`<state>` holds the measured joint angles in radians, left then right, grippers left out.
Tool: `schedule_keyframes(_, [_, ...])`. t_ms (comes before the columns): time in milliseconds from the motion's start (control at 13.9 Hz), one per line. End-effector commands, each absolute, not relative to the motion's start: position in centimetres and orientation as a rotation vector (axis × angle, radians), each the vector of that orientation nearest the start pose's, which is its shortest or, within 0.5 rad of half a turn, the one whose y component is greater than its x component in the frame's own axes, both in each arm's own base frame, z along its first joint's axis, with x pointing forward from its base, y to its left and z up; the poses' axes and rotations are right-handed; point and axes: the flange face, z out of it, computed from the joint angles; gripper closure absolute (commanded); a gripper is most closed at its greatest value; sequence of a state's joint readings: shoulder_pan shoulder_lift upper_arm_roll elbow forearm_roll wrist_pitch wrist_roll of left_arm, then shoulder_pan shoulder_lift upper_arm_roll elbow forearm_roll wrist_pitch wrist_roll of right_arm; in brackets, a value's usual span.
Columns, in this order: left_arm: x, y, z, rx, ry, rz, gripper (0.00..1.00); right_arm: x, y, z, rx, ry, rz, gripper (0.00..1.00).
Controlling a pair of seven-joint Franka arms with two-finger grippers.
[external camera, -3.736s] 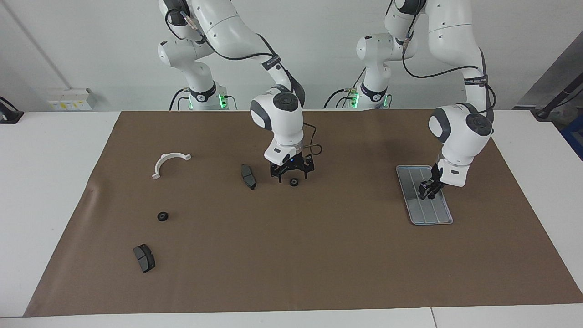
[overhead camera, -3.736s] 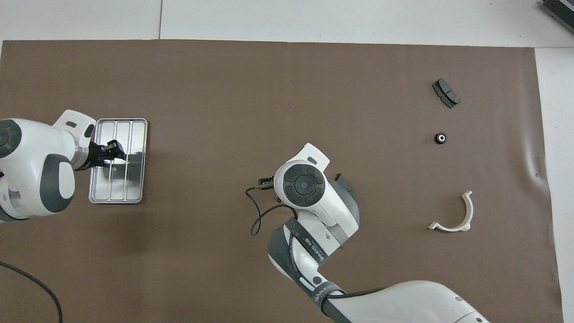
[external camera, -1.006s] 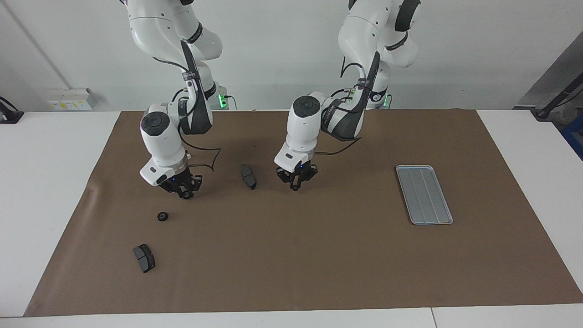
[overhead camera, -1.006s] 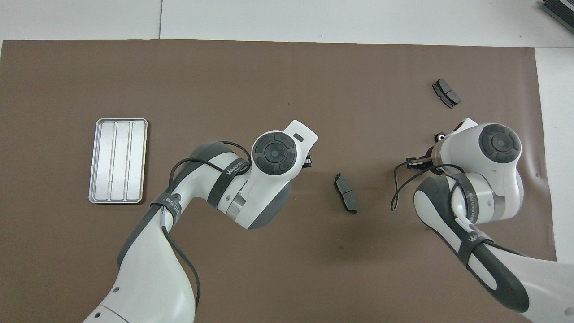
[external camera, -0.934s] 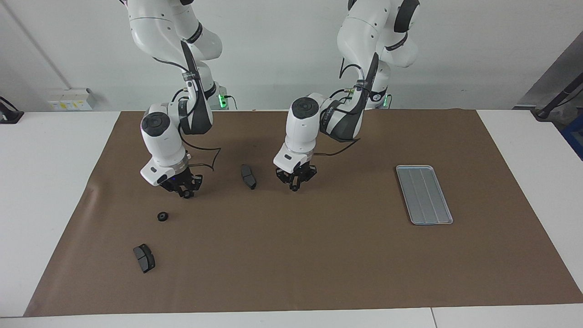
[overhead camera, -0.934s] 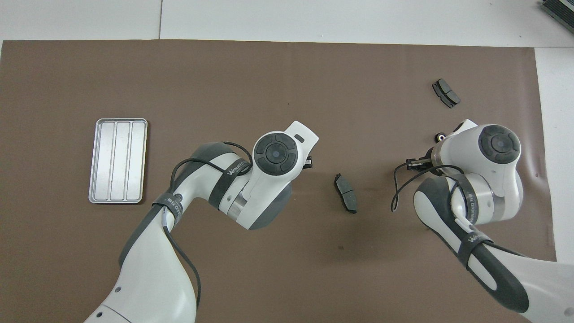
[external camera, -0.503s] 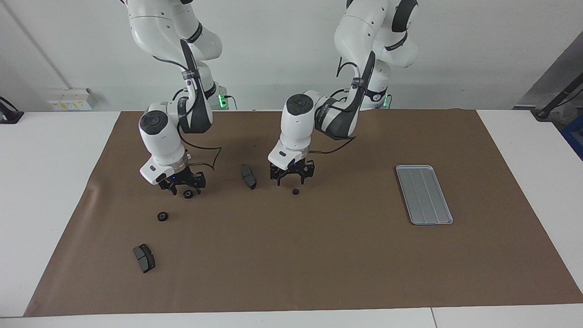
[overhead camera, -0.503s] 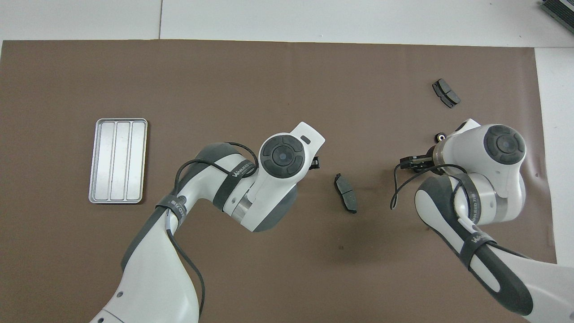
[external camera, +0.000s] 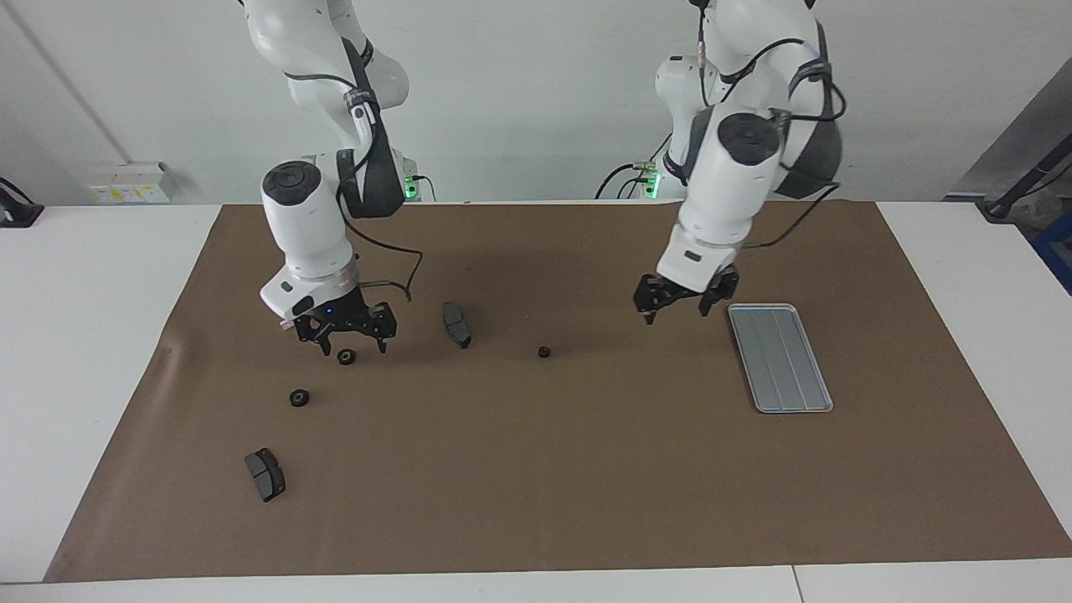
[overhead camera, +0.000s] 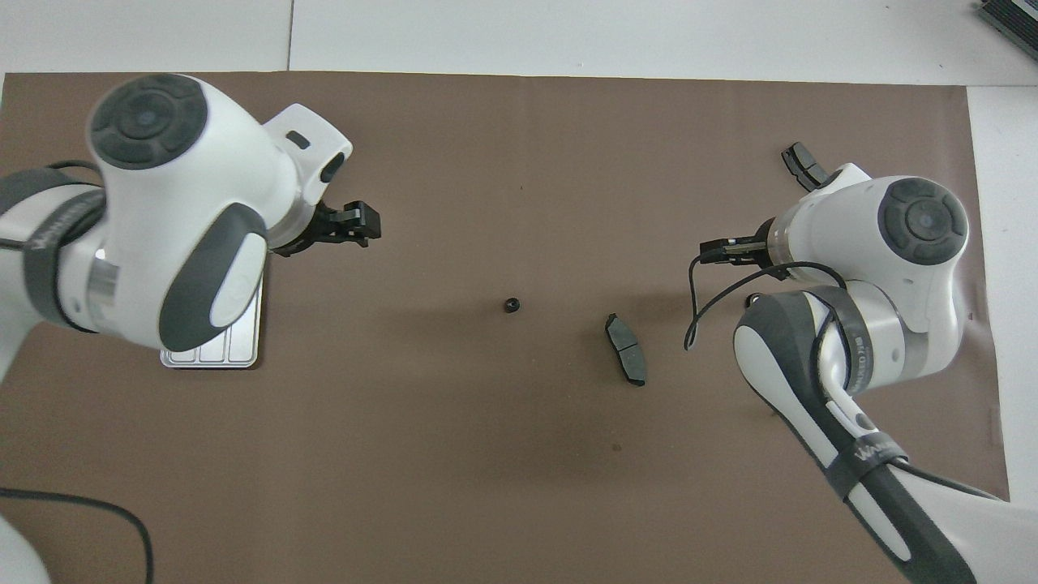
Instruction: Place bearing gear from tray to pile
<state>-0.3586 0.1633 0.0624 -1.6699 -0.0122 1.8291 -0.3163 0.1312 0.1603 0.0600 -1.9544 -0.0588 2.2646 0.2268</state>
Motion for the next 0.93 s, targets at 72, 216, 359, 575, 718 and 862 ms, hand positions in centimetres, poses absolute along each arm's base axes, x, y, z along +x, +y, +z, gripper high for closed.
schedule_keyframes(72, [57.5,-5.5,53.2,-3.133,0.191,0.084,0.00,62.0,19.7,42.8,-3.103,0.100,-0.226,0.00])
schedule_keyframes(216, [56.6,-0.6,55.9,-3.141,0.144,0.029,0.00,62.0,25.6,42.1,-3.089,0.125,-0.243,0.00])
schedule_keyframes(359, [55.2,0.6,58.5,-3.143,0.104,-0.007,0.00,61.6,29.7,41.1,-3.068,0.155,-0.251,0.00])
schedule_keyframes(575, [54.0,1.3,60.4,-3.143,0.077,-0.027,0.00,60.3,36.8,36.6,-3.070,0.127,-0.232,0.00])
schedule_keyframes(718, [53.9,0.9,60.6,-3.143,0.089,-0.031,0.00,59.6,37.6,35.0,-3.099,0.085,-0.238,0.00])
schedule_keyframes(862, [53.9,0.3,60.5,-3.142,0.109,-0.039,0.00,58.0,38.4,33.0,-3.124,0.046,-0.187,0.00])
